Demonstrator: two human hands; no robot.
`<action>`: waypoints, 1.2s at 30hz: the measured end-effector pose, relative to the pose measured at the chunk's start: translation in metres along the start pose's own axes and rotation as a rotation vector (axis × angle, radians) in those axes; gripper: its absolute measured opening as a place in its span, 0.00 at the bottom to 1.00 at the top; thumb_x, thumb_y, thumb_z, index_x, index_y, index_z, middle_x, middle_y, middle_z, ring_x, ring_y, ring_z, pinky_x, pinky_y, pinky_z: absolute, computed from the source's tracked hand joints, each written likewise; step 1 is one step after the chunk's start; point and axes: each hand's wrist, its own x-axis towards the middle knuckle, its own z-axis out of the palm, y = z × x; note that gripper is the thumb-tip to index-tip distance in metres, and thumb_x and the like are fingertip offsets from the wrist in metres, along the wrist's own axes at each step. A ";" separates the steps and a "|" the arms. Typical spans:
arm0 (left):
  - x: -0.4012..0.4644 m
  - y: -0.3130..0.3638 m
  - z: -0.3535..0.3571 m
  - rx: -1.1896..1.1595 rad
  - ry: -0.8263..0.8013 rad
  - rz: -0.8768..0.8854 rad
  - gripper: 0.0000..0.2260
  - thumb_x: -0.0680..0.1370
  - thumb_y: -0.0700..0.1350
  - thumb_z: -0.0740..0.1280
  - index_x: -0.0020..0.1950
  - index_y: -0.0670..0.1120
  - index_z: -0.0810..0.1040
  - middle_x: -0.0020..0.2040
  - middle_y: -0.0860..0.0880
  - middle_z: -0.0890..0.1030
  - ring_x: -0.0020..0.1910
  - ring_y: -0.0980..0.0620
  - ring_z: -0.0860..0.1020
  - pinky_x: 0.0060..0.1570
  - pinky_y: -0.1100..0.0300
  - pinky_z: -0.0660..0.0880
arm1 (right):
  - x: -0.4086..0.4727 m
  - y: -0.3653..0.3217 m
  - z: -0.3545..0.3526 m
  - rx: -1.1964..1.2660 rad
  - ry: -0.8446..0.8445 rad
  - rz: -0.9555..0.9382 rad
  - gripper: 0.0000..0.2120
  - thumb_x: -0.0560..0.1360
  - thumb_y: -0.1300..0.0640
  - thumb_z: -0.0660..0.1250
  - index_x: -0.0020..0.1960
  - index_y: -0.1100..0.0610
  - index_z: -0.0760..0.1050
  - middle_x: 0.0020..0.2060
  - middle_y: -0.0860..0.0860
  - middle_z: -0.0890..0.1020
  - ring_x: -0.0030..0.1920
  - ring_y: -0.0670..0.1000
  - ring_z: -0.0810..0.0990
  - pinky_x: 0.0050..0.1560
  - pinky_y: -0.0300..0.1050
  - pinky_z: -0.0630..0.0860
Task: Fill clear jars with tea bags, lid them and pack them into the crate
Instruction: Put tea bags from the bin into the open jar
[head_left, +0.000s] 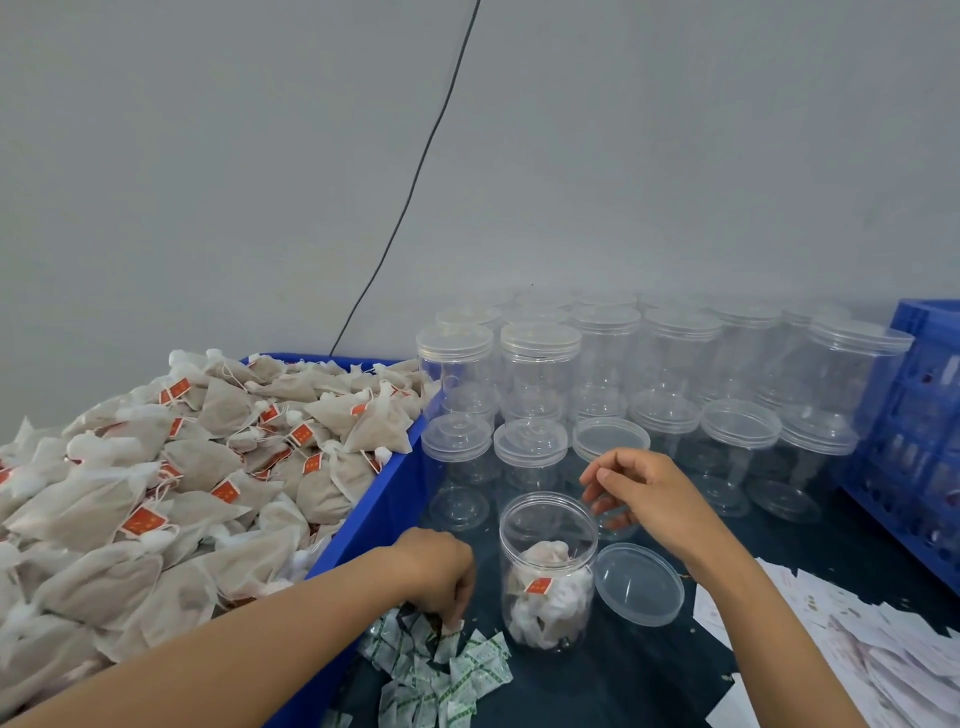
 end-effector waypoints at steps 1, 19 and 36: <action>0.000 0.002 -0.002 0.031 0.040 -0.017 0.07 0.78 0.42 0.66 0.53 0.47 0.82 0.54 0.50 0.82 0.48 0.52 0.76 0.43 0.57 0.69 | 0.000 0.000 -0.001 0.002 0.003 0.001 0.10 0.80 0.63 0.60 0.46 0.58 0.79 0.41 0.53 0.83 0.43 0.52 0.82 0.43 0.42 0.80; -0.005 0.019 -0.018 -0.849 0.781 0.082 0.06 0.74 0.51 0.73 0.39 0.52 0.80 0.28 0.56 0.72 0.29 0.61 0.69 0.35 0.67 0.67 | 0.005 0.014 -0.023 0.043 0.004 0.049 0.10 0.81 0.61 0.60 0.46 0.58 0.79 0.41 0.54 0.84 0.41 0.51 0.82 0.40 0.42 0.80; -0.005 0.024 -0.014 -0.937 0.788 0.301 0.12 0.78 0.43 0.68 0.60 0.54 0.75 0.55 0.56 0.78 0.50 0.62 0.77 0.47 0.67 0.75 | 0.008 0.065 -0.057 -0.495 -0.117 0.369 0.05 0.77 0.60 0.65 0.49 0.60 0.78 0.40 0.54 0.80 0.39 0.50 0.78 0.44 0.44 0.80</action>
